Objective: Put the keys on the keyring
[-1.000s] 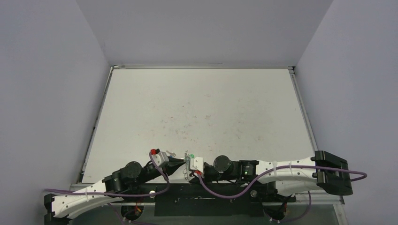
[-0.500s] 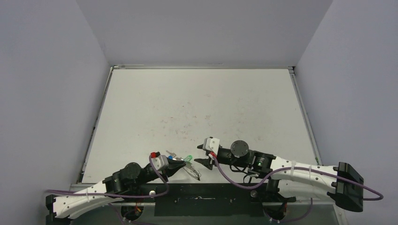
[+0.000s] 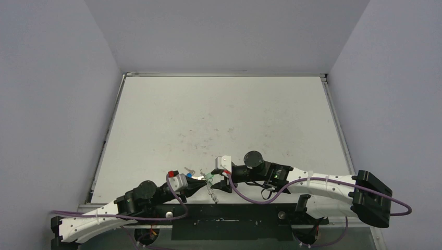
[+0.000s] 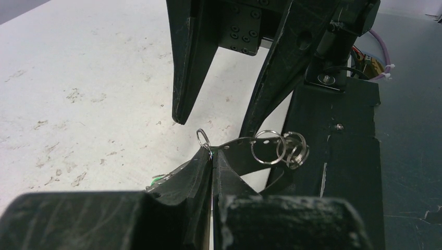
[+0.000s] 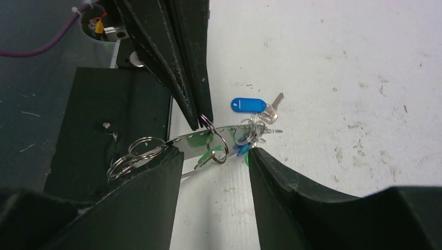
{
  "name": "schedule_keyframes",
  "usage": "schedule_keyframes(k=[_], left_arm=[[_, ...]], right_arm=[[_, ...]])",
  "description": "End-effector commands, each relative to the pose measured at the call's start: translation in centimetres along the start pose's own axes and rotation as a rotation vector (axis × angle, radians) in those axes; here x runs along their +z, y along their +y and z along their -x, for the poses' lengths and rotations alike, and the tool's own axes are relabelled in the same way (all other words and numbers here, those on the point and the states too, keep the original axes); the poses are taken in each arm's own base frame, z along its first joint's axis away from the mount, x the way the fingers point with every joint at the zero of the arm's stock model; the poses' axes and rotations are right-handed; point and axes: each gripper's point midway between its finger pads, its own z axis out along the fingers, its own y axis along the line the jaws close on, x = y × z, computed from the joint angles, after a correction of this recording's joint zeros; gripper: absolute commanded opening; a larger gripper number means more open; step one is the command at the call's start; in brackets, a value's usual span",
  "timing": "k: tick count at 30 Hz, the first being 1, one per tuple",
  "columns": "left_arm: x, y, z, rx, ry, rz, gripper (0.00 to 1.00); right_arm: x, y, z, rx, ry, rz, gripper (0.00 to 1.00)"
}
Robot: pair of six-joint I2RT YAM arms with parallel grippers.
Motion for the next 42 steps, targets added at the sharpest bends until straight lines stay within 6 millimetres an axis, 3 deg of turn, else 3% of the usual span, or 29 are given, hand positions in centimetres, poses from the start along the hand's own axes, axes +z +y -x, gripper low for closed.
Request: schedule_keyframes(k=[1, 9, 20, 28, 32, 37, 42], left_arm=[[0.0, -0.3, 0.6, 0.018, -0.012, -0.019, 0.0], [0.0, -0.3, 0.9, 0.024, -0.014, -0.022, 0.0], [-0.1, -0.3, 0.9, 0.031, -0.009, -0.022, 0.0], [-0.3, 0.1, 1.5, 0.052, -0.016, -0.002, 0.0], [-0.6, 0.6, 2.5, 0.074, -0.02, 0.02, 0.15], [-1.0, 1.1, 3.4, 0.089, -0.012, 0.045, 0.22], [-1.5, 1.4, 3.5, 0.1, 0.011, 0.059, 0.28]], right_arm=[[0.4, 0.4, 4.7, -0.069, -0.142, 0.071, 0.5], [1.6, 0.6, 4.8, -0.062, -0.133, 0.12, 0.46], [2.4, 0.2, 4.9, -0.041, -0.142, 0.115, 0.01], [1.8, -0.6, 5.0, -0.028, -0.115, 0.06, 0.0], [1.5, -0.9, 4.9, -0.002, -0.036, 0.052, 0.0], [1.0, -0.9, 3.9, 0.05, 0.107, 0.06, 0.0], [0.6, -1.0, 4.4, 0.075, 0.175, 0.061, 0.0]])
